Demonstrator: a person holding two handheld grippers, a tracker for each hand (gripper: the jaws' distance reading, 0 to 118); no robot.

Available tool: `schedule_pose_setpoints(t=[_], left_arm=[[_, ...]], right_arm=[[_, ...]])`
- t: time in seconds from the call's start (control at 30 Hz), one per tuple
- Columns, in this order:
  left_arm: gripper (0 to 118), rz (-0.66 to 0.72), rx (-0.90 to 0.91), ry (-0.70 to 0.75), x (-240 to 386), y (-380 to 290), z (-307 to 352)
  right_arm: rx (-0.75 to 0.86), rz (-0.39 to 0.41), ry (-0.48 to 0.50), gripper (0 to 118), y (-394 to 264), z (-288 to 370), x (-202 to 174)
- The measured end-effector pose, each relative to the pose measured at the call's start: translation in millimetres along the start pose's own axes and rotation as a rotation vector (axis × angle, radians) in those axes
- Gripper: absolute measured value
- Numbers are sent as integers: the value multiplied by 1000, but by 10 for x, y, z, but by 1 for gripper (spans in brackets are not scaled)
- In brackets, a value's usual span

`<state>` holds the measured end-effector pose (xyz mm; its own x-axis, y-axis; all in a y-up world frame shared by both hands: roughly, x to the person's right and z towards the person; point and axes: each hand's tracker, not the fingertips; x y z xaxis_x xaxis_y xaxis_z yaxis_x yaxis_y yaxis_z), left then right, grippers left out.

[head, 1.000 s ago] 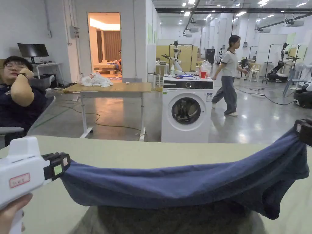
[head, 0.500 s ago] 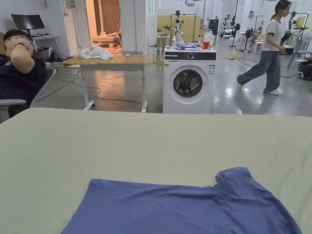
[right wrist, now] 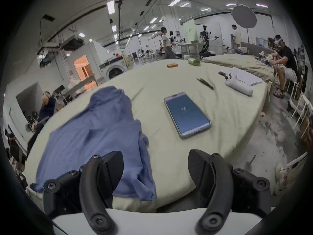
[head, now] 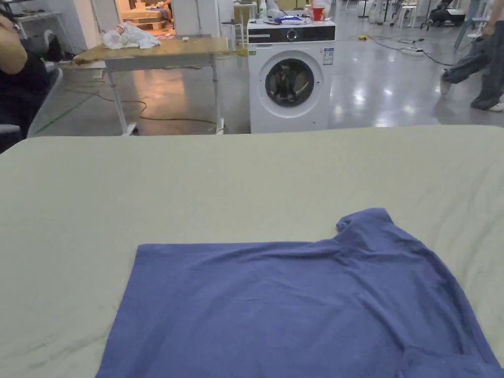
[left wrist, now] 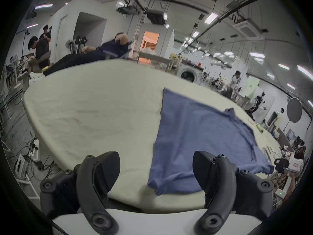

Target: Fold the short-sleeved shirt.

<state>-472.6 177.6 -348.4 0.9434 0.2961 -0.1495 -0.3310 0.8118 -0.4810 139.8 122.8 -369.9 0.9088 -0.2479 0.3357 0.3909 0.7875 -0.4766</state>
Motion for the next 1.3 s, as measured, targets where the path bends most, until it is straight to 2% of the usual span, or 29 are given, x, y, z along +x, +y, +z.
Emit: schedule_pose_setpoints(t=[0.07,0.2,0.3,0.37,0.4,0.5,0.57,0.6,0.67,0.7,0.73,0.77,0.8,0.83,1.07,1.3], left_arm=[[90,-10,96,-33,55,103,151],[90,-126,227,37,390,317,317],[89,-189,300,30,636,385,482],[88,-227,342,36,779,409,574],[87,-248,361,38,845,422,616],[81,-282,435,48,997,453,717],[58,-297,463,26,1066,448,768],[49,-311,475,-3,1085,425,775],[39,-309,464,-27,1147,377,703],[26,-294,444,-38,1175,366,660],[16,-280,409,-57,1198,357,628],[10,-275,392,-67,1193,326,585],[3,-276,388,-80,1207,296,578],[0,-277,384,-85,1227,284,578],[0,-340,348,-104,1097,216,533],[0,-219,281,-135,980,270,379]], right_arm=[[63,-14,63,81,58,54,66],[172,91,109,81,361,193,-194],[221,157,149,82,543,304,-420],[277,159,160,81,595,391,-531],[296,183,188,80,611,431,-582],[340,259,218,66,605,564,-797],[345,315,258,52,572,600,-887],[359,328,291,49,537,590,-920],[341,381,361,42,477,518,-962],[311,389,350,29,449,472,-1016],[297,389,338,8,419,438,-1051],[295,384,333,1,385,414,-1070],[284,375,337,1,357,402,-1080],[267,369,339,0,350,393,-1123],[276,367,325,0,357,389,-1132],[239,340,320,0,315,345,-1118]])
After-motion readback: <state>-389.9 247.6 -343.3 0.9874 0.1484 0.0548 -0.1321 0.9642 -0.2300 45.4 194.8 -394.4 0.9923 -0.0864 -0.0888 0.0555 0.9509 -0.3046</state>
